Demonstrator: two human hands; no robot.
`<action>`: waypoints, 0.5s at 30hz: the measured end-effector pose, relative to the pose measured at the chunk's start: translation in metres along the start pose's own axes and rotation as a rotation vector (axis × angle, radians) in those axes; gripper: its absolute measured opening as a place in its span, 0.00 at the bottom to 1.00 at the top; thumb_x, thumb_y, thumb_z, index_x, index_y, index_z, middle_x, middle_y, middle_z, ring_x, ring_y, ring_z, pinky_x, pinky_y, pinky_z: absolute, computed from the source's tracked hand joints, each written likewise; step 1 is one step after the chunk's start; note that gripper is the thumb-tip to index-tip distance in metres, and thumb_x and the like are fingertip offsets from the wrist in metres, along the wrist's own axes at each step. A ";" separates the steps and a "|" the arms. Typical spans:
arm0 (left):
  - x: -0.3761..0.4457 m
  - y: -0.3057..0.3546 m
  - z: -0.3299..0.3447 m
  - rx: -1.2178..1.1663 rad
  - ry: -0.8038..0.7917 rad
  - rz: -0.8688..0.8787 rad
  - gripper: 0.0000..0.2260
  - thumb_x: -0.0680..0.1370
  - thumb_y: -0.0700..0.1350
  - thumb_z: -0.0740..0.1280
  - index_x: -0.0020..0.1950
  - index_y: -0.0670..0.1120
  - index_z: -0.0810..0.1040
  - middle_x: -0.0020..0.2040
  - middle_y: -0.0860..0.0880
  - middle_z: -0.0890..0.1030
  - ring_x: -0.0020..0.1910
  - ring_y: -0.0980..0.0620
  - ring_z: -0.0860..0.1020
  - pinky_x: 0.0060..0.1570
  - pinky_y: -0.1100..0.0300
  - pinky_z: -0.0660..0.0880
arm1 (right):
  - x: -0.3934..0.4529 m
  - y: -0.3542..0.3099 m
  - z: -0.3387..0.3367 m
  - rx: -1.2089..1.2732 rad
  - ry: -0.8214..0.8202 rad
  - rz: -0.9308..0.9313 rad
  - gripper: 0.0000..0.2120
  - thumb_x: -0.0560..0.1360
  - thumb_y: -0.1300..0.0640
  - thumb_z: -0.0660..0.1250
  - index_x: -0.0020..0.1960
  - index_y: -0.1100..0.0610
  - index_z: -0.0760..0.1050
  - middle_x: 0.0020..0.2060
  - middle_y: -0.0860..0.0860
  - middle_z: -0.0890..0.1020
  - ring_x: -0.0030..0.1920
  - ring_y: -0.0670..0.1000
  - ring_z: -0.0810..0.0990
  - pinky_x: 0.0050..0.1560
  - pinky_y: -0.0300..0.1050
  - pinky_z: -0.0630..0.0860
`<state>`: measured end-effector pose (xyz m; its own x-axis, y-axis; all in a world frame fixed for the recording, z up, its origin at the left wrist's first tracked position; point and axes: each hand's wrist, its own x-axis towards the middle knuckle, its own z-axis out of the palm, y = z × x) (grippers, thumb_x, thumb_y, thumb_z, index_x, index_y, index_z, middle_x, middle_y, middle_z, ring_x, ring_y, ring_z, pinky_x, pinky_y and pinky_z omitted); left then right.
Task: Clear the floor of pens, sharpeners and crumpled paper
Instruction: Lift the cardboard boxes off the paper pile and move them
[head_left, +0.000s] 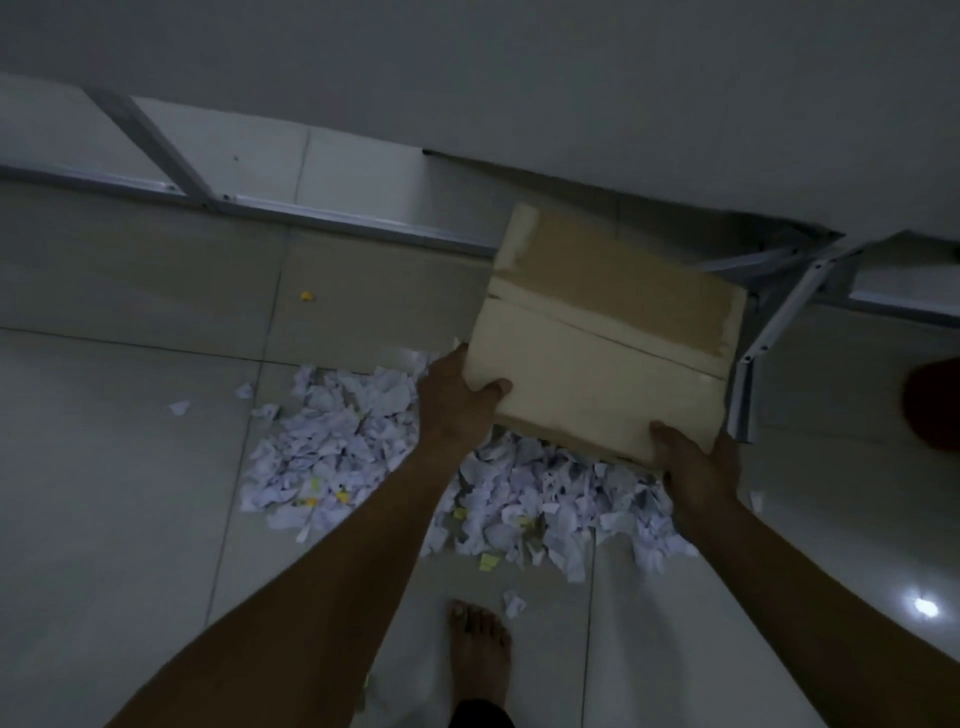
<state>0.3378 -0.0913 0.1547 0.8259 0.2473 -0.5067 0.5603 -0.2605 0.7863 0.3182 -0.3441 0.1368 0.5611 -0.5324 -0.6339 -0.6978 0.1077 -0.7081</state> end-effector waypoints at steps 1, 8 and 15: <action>-0.014 0.004 -0.011 -0.008 0.012 0.014 0.22 0.73 0.44 0.73 0.66 0.44 0.76 0.59 0.48 0.79 0.54 0.50 0.77 0.53 0.61 0.74 | -0.018 -0.008 -0.002 0.006 -0.003 -0.017 0.44 0.68 0.56 0.78 0.77 0.55 0.59 0.71 0.53 0.70 0.67 0.55 0.72 0.69 0.55 0.69; -0.086 0.008 -0.115 -0.129 0.150 0.001 0.19 0.72 0.43 0.74 0.62 0.46 0.79 0.50 0.51 0.82 0.48 0.52 0.81 0.42 0.68 0.76 | -0.132 -0.045 0.025 -0.093 -0.098 -0.168 0.33 0.72 0.62 0.75 0.73 0.56 0.65 0.65 0.53 0.75 0.63 0.55 0.75 0.68 0.51 0.69; -0.170 -0.056 -0.284 -0.249 0.364 -0.049 0.19 0.72 0.43 0.74 0.62 0.52 0.79 0.48 0.55 0.83 0.46 0.58 0.82 0.47 0.63 0.78 | -0.280 -0.034 0.129 -0.260 -0.293 -0.276 0.31 0.70 0.61 0.76 0.69 0.56 0.68 0.60 0.54 0.78 0.58 0.57 0.77 0.64 0.57 0.74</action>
<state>0.1484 0.1462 0.2969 0.6981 0.5777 -0.4231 0.5293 -0.0184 0.8483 0.2420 -0.0906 0.2980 0.8168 -0.2480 -0.5210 -0.5726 -0.2378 -0.7846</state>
